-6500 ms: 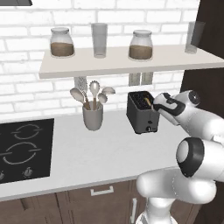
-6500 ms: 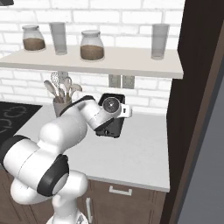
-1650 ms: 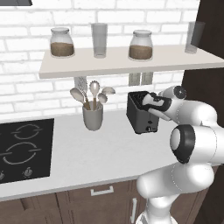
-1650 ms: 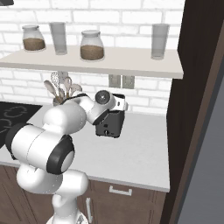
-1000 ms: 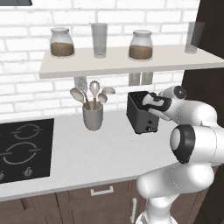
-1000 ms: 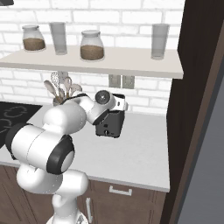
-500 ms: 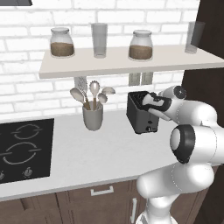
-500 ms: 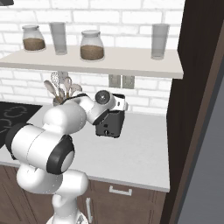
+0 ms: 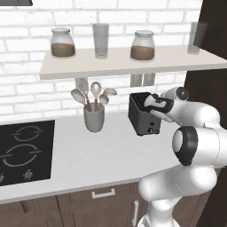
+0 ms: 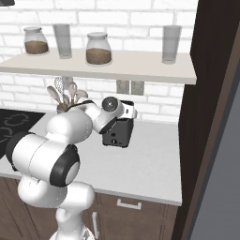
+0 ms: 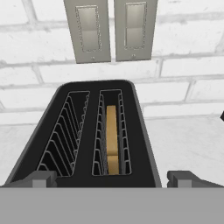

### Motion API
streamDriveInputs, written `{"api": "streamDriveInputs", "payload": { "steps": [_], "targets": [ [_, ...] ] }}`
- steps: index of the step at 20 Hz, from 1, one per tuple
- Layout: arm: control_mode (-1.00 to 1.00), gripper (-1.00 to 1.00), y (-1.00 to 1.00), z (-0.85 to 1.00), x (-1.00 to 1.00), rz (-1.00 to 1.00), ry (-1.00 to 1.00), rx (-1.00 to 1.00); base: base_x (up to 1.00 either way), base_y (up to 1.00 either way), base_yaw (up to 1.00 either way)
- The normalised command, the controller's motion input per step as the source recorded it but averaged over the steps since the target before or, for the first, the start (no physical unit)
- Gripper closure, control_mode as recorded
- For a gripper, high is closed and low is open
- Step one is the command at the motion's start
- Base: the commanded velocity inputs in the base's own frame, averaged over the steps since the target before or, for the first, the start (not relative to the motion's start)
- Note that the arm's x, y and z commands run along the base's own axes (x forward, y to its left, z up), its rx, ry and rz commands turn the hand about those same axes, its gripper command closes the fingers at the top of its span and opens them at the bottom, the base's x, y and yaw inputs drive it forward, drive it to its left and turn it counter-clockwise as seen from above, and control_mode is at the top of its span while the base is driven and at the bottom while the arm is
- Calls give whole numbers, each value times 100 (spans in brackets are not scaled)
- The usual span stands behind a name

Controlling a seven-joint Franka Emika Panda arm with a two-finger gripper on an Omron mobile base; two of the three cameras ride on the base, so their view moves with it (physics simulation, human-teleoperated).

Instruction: Start the toaster. Once the lever pops up, take the bread to the plate on the dining counter.

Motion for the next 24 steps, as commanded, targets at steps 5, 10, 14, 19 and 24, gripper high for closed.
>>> {"api": "streamDriveInputs", "payload": {
  "steps": [5,10,14,19,24],
  "targets": [
    [-100,-100,0,0,0,0,0,0,0,0,0],
    [-100,-100,0,0,0,0,0,0,0,0,0],
    [-100,-100,0,0,0,0,0,0,0,0,0],
    [-100,-100,0,0,0,0,0,0,0,0,0],
    [-100,-100,0,0,0,0,0,0,0,0,0]
  ]
}}
